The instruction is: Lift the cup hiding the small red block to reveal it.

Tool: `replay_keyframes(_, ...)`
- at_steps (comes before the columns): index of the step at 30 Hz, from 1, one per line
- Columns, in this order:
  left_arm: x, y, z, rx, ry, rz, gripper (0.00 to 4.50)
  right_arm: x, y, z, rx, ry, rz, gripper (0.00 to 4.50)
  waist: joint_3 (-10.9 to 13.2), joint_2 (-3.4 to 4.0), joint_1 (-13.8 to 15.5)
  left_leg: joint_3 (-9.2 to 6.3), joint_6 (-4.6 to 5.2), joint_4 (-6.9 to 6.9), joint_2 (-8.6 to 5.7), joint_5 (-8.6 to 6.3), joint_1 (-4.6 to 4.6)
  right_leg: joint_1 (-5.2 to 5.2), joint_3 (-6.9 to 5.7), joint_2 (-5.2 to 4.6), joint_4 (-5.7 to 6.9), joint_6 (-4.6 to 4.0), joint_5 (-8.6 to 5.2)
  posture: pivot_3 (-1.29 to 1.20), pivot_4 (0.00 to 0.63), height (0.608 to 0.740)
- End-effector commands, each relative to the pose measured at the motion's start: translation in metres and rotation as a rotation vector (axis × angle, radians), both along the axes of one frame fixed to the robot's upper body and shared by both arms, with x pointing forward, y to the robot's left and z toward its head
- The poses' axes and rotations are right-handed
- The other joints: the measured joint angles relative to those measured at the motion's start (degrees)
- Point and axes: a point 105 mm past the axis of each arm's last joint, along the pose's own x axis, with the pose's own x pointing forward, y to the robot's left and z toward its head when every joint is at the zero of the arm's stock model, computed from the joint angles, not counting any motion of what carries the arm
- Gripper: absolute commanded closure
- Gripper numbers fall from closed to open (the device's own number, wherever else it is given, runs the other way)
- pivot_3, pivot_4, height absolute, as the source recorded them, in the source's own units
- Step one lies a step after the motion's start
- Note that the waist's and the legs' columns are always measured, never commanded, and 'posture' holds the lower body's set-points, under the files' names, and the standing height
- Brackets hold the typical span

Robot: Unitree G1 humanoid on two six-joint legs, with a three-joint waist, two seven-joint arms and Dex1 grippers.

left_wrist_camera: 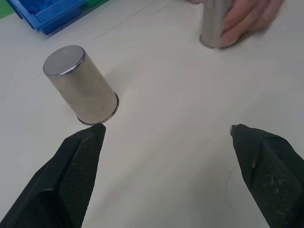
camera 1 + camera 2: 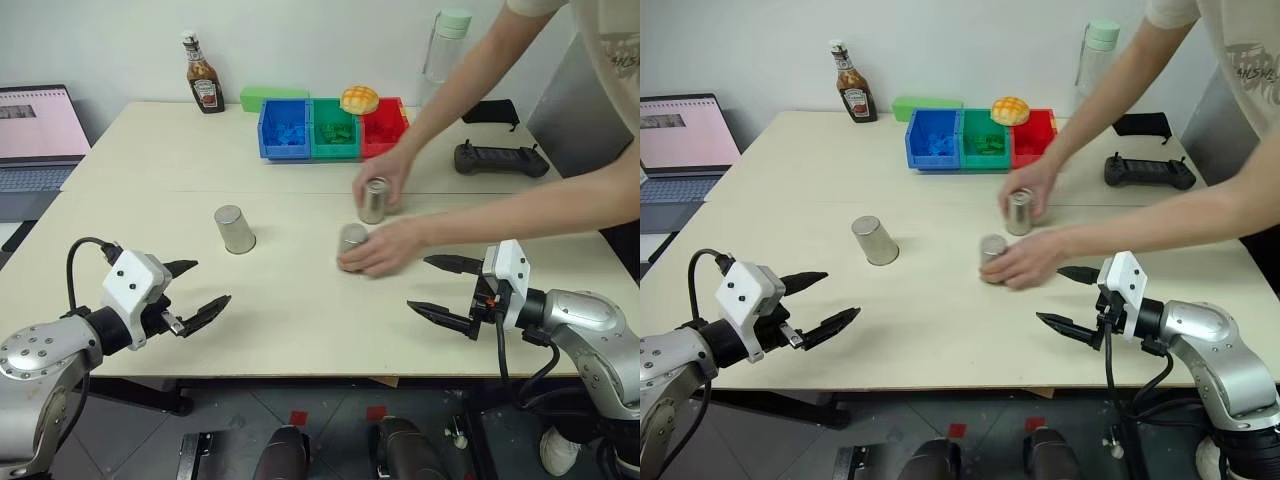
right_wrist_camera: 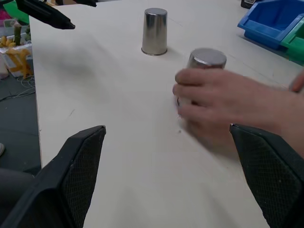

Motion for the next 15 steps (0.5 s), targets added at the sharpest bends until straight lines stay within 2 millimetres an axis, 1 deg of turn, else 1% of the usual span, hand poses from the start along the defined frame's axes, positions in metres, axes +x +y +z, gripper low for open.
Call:
replay_keyframes(1, 0.001, -0.004, 0.010, 0.017, -0.030, -0.027, 0.00, -0.002, 0.004, 0.011, 0.010, -0.055, 0.018, 0.05, 0.0, 0.00, 0.0, 0.00, 0.00, 0.00, 0.00, 0.00, 0.00, 0.00, 0.00, 0.00, 0.00, 0.00, 0.00, 0.00, 0.150, 0.740)
replay_keyframes(9, 0.005, -0.010, 0.014, 0.003, -0.042, -0.048, 0.00, 0.000, 0.007, 0.013, 0.032, -0.062, -0.005, 0.05, 0.0, 0.00, 0.0, 0.00, 0.00, 0.00, 0.00, 0.00, 0.00, 0.00, 0.00, 0.00, 0.00, 0.00, 0.00, 0.00, 0.150, 0.740)
replay_keyframes(12, 0.005, -0.013, 0.017, -0.005, -0.044, -0.058, 0.00, 0.003, 0.004, 0.015, 0.049, -0.039, -0.045, 0.05, 0.0, 0.00, 0.0, 0.00, 0.00, 0.00, 0.00, 0.00, 0.00, 0.00, 0.00, 0.00, 0.00, 0.00, 0.00, 0.00, 0.150, 0.740)
replay_keyframes(15, 0.003, -0.023, 0.022, -0.044, -0.030, -0.108, 0.00, 0.009, 0.000, 0.015, 0.066, -0.005, -0.091, 0.05, 0.0, 0.00, 0.0, 0.00, 0.00, 0.01, 0.00, 0.00, 0.00, 0.00, 0.00, 0.00, 0.00, 0.00, 0.00, 0.00, 0.150, 0.740)
